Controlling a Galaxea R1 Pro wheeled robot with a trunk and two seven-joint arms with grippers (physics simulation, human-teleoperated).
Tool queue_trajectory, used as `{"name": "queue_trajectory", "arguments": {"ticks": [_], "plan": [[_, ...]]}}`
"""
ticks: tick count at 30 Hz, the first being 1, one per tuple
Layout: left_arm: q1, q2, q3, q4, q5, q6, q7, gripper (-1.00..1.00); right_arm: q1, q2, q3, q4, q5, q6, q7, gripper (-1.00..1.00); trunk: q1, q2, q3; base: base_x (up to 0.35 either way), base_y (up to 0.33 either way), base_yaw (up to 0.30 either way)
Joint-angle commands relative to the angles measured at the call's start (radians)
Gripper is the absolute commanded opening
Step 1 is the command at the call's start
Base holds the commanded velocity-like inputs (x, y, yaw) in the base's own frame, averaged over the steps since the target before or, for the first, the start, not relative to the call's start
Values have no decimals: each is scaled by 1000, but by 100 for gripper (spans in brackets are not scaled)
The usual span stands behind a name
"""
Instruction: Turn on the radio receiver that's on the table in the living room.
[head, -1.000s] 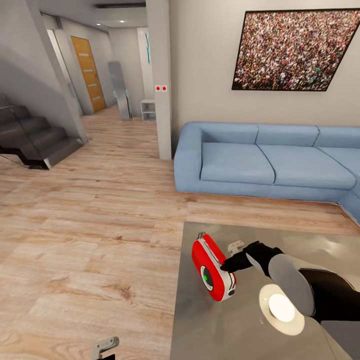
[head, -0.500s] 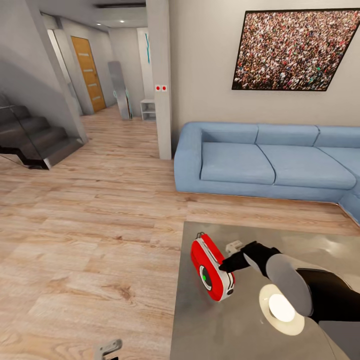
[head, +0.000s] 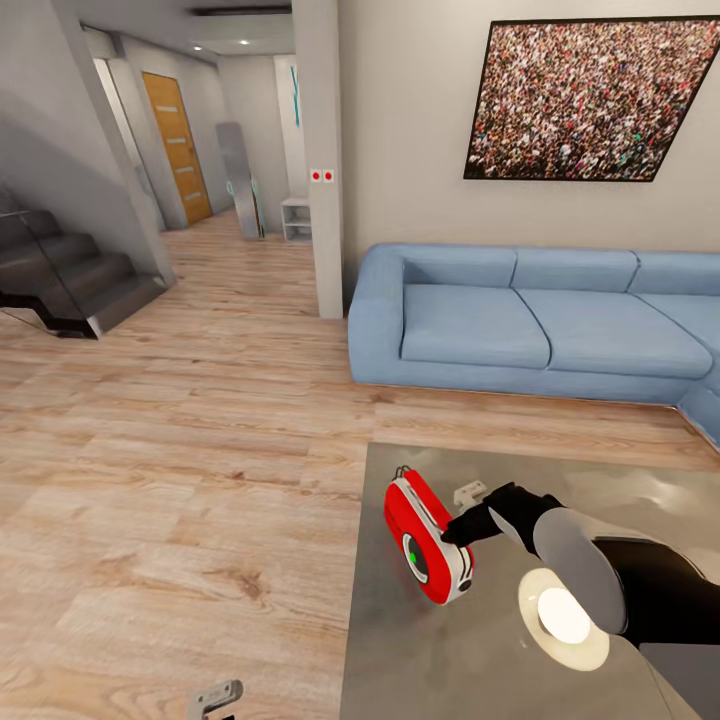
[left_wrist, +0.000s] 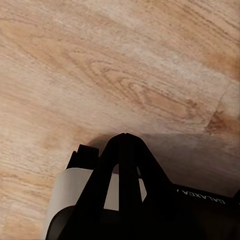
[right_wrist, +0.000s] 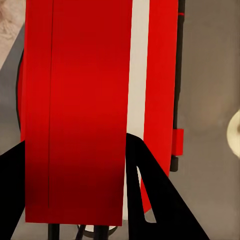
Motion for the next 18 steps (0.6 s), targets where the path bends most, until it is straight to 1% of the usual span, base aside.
{"name": "queue_trajectory", "arguments": {"ticks": [1,4,5,8,18], "plan": [[0,0,0,0,0,0,0,-100,0,0,-6,0,-3,0,0,-100,0,0,0,0,0,0],[0,0,0,0,0,0,0,-100,0,0,-3,0,-3,1,0,-100,0,0,0,0,0,0],[0,0,0,0,0,0,0,-100,0,0,-31,0,-3,1,1,-100,0,0,0,0,0,0],[0,0,0,0,0,0,0,-100,-1,0,-31,0,-3,1,1,-100,11,-21,-9,0,0,0],[0,-1,0,0,0,0,0,-100,0,1,-30,0,-3,-1,2,-100,11,-21,-9,0,0,0]]}}
